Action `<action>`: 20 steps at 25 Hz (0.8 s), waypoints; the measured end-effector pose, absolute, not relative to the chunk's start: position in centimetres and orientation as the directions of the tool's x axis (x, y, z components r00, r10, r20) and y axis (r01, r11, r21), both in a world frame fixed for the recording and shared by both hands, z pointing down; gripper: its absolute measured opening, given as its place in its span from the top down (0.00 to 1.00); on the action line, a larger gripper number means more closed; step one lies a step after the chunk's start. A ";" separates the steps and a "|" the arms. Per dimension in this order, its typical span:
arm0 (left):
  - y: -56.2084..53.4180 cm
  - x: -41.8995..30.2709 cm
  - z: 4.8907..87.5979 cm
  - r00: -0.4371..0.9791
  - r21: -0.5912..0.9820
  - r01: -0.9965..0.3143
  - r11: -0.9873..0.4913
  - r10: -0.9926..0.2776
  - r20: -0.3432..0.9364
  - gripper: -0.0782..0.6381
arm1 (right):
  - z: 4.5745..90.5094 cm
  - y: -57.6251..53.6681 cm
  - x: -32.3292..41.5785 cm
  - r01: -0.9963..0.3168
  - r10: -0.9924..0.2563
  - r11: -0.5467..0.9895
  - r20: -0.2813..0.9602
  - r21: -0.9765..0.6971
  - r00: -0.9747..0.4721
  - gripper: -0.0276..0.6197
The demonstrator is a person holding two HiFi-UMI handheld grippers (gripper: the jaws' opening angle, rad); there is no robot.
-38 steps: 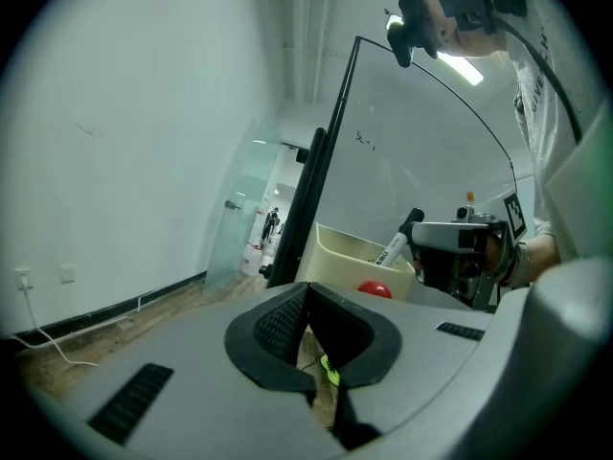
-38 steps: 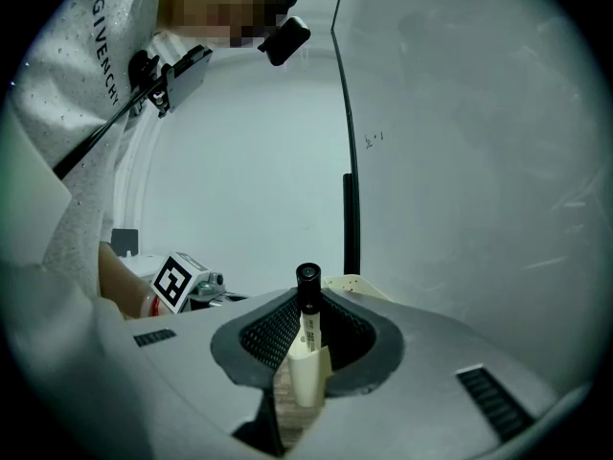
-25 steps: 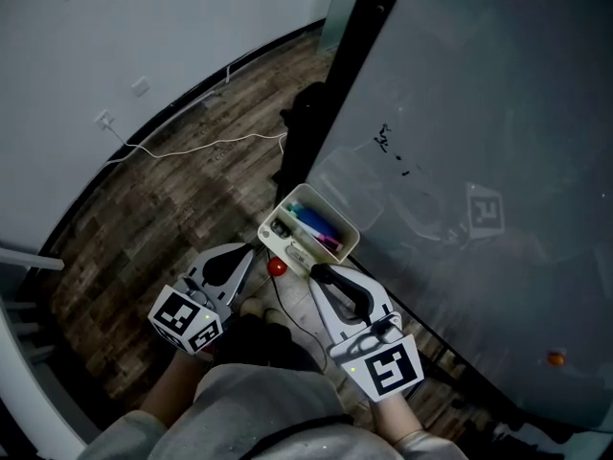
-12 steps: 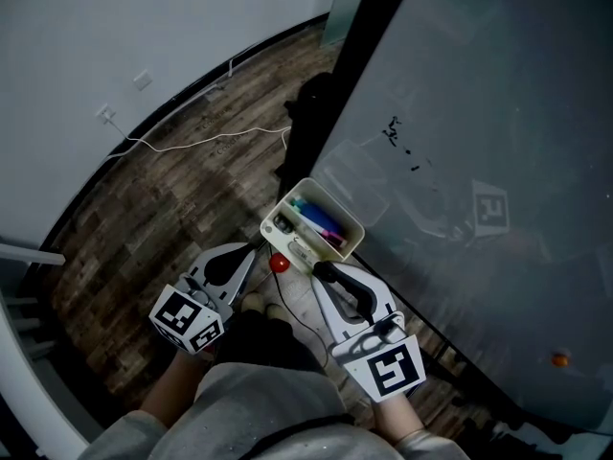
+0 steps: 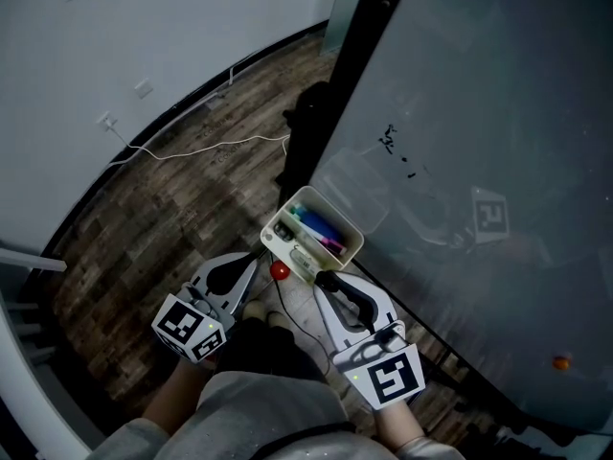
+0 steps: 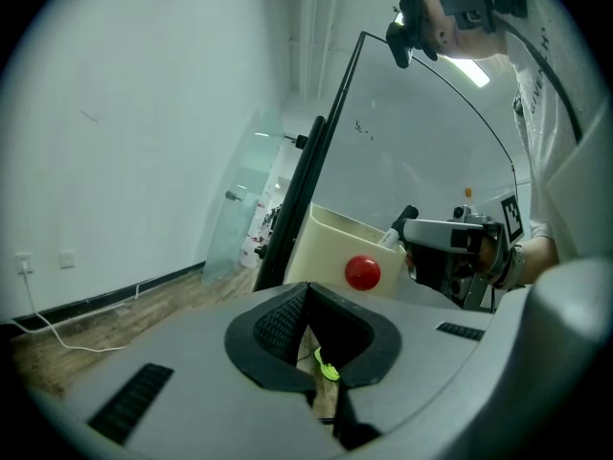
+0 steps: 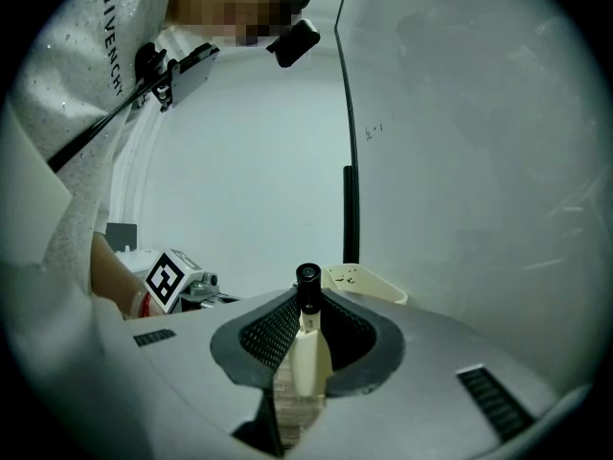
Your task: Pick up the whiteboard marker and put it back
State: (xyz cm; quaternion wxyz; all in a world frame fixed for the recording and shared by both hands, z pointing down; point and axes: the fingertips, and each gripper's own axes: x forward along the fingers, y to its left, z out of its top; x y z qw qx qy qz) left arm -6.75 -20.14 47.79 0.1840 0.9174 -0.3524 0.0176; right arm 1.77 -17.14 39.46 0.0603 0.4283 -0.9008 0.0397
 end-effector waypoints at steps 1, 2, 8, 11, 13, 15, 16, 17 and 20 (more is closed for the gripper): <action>-20.1 -6.8 47.8 0.751 0.326 -0.653 -0.684 -0.640 0.161 0.87 | 39.5 -17.1 1.8 -0.777 -0.767 0.629 0.144 -0.021 -0.625 0.84; -20.1 -6.8 47.7 0.751 0.326 -0.653 -0.684 -0.641 0.160 0.87 | 39.5 -17.1 1.8 -0.777 -0.767 0.629 0.146 -0.022 -0.625 0.84; -19.9 -6.7 47.8 0.750 0.324 -0.653 -0.685 -0.643 0.154 0.87 | 39.8 -16.6 1.9 -0.775 -0.765 0.632 0.148 -0.021 -0.627 0.84; -19.8 -6.8 47.8 0.748 0.322 -0.656 -0.683 -0.644 0.159 0.87 | 40.1 -16.4 1.9 -0.771 -0.759 0.637 0.155 -0.023 -0.632 0.84; -19.8 -6.9 47.9 0.747 0.321 -0.658 -0.681 -0.645 0.161 0.87 | 40.2 -16.3 1.9 -0.768 -0.756 0.640 0.156 -0.022 -0.635 0.84; -19.6 -6.9 48.0 0.745 0.323 -0.660 -0.678 -0.647 0.163 0.87 | 40.3 -16.2 1.9 -0.768 -0.757 0.640 0.156 -0.022 -0.635 0.84; -19.6 -6.9 48.0 0.744 0.324 -0.660 -0.677 -0.647 0.163 0.87 | 40.3 -16.2 1.9 -0.769 -0.757 0.639 0.156 -0.022 -0.634 0.84; -19.5 -6.9 48.1 0.744 0.325 -0.660 -0.677 -0.647 0.163 0.87 | 40.4 -16.1 1.9 -0.769 -0.758 0.638 0.156 -0.022 -0.633 0.84; -19.3 -6.8 48.1 0.746 0.325 -0.659 -0.678 -0.646 0.163 0.87 | 40.5 -16.0 1.9 -0.770 -0.759 0.638 0.160 -0.013 -0.632 0.84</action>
